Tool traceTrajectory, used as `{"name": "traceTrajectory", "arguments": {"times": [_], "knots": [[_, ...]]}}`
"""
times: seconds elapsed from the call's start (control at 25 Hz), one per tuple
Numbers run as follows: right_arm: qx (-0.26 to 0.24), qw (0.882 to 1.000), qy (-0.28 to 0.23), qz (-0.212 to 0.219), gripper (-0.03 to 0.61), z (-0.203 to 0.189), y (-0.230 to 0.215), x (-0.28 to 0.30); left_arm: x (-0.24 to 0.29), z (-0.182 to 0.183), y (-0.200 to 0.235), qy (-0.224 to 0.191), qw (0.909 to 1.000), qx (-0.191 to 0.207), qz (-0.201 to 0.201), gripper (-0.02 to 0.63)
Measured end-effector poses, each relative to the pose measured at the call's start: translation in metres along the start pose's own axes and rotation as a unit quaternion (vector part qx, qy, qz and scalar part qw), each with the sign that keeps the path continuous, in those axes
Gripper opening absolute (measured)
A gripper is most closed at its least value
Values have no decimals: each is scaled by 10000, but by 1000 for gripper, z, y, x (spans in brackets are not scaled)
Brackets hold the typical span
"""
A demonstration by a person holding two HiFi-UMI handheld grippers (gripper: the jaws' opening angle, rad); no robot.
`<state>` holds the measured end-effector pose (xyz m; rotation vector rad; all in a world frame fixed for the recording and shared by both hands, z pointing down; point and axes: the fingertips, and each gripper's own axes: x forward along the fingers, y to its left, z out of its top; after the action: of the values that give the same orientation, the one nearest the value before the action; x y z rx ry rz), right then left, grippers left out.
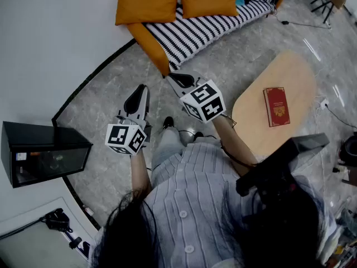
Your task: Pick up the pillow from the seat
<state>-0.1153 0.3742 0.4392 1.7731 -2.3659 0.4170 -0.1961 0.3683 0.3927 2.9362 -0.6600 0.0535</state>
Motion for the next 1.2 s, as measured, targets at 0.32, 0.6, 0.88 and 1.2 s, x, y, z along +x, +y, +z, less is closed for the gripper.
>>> {"name": "traceTrajectory", "arguments": {"times": [0.32, 0.6, 0.88, 1.2], "knots": [[119, 9999, -98, 38, 17, -1, -4, -2, 1, 5, -2, -48, 10000, 57, 24, 25], [119, 9999, 18, 26, 17, -8, -9, -3, 6, 1, -6, 36, 10000, 28, 14, 25], [180, 9998, 103, 83, 17, -14, -13, -3, 13, -6, -14, 188, 9998, 33, -18, 25], [178, 9992, 134, 332, 17, -11, -15, 18, 15, -9, 0, 352, 9991, 94, 199, 25]]}}
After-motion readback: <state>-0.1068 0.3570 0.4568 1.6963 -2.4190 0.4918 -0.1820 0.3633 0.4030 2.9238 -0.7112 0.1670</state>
